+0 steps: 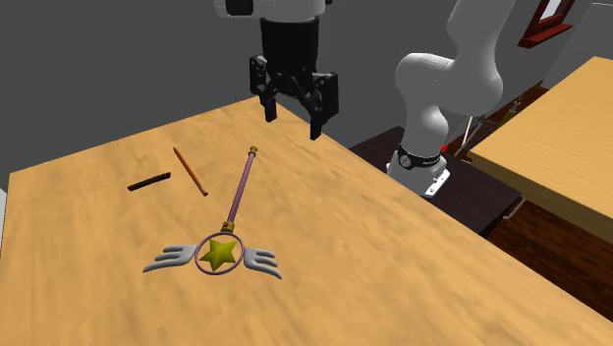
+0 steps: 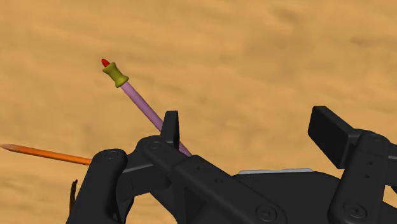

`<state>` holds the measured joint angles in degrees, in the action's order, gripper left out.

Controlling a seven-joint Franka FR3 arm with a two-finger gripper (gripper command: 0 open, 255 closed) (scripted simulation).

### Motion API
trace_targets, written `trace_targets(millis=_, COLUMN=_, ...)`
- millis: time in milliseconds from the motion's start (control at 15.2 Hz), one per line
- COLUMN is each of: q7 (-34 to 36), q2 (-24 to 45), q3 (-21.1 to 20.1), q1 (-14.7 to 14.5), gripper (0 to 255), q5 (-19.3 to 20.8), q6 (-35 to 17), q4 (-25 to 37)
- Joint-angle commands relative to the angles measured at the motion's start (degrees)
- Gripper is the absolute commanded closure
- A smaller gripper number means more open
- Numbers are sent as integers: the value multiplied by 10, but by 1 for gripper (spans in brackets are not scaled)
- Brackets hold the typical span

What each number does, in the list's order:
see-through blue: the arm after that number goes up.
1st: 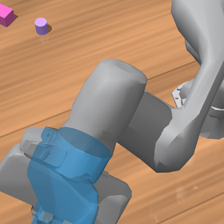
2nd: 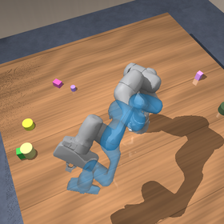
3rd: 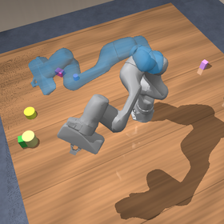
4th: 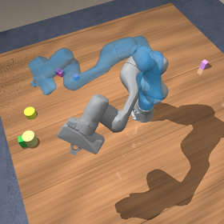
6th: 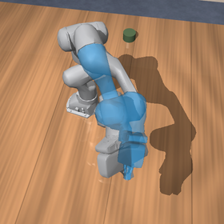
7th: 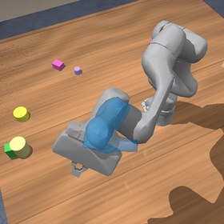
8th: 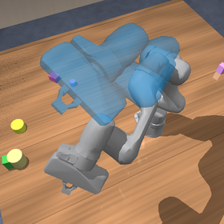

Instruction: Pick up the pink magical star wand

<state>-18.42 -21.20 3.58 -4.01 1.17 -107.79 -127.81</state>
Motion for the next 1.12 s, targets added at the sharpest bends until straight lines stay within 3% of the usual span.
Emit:
trace_targets(millis=0, q7=-38, q2=47, q3=4, q1=-8, gripper=0, q5=1, q6=-20, q4=27)
trace_targets(millis=660, q7=-207, q2=265, q3=-2, q1=-34, gripper=0, q5=0, q6=-66, q4=200)
trace_targets(millis=1056, q7=-211, q2=282, q3=-3, q1=-33, gripper=0, q5=0, q6=-103, q4=180)
